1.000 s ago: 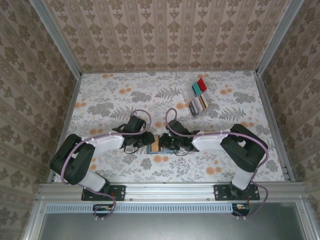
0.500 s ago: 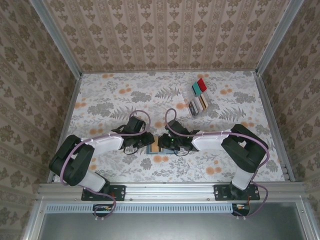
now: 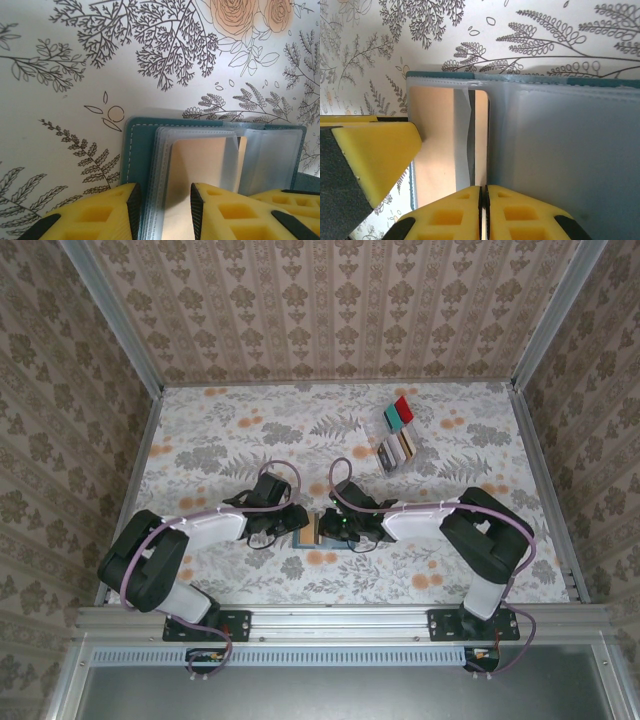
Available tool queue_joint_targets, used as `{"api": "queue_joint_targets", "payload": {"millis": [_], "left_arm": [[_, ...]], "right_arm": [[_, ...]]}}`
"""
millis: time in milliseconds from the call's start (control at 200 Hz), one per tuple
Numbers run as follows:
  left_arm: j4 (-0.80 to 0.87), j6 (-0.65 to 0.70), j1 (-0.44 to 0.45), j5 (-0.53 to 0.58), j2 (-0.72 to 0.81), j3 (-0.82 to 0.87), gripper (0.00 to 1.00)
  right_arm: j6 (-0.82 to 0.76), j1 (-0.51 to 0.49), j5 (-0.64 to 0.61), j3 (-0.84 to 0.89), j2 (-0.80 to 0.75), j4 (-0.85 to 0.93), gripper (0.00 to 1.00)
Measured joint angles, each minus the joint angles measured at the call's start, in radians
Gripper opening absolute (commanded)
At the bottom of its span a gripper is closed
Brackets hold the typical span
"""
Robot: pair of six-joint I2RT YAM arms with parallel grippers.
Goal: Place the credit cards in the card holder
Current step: Insert the credit card into the card slot, then pick up the credit card from the storage box.
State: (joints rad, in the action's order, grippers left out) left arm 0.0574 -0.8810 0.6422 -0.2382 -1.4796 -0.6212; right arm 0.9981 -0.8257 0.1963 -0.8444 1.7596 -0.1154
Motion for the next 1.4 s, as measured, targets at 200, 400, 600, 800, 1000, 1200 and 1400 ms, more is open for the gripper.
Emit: {"api": "queue_joint_targets", "payload": {"millis": [200,400,600,800,1000,1200,1400], "left_arm": [[-0.009,-0.006,0.000,0.000,0.003,0.006,0.35],[-0.005,-0.010,0.000,0.004,0.016,0.011,0.38],[0.029,-0.009,0.004,0.030,0.044,0.012,0.41],[0.058,-0.008,0.005,0.045,0.081,0.011,0.45],[0.075,-0.001,0.005,0.054,0.103,0.008,0.50],[0.082,0.011,0.005,0.056,0.107,-0.024,0.58],[0.081,0.029,0.005,0.056,0.107,-0.057,0.67]], "right_arm": [[0.001,0.000,0.015,0.000,0.003,-0.015,0.18],[-0.013,0.000,0.011,-0.001,-0.014,0.001,0.26],[-0.090,-0.002,-0.108,-0.055,-0.129,0.189,0.27],[-0.188,0.010,-0.236,-0.127,-0.192,0.354,0.29],[-0.311,0.100,-0.330,-0.213,-0.221,0.519,0.32],[-0.444,0.230,-0.398,-0.346,-0.198,0.668,0.33],[-0.563,0.296,-0.497,-0.508,-0.063,0.786,0.33]]}}
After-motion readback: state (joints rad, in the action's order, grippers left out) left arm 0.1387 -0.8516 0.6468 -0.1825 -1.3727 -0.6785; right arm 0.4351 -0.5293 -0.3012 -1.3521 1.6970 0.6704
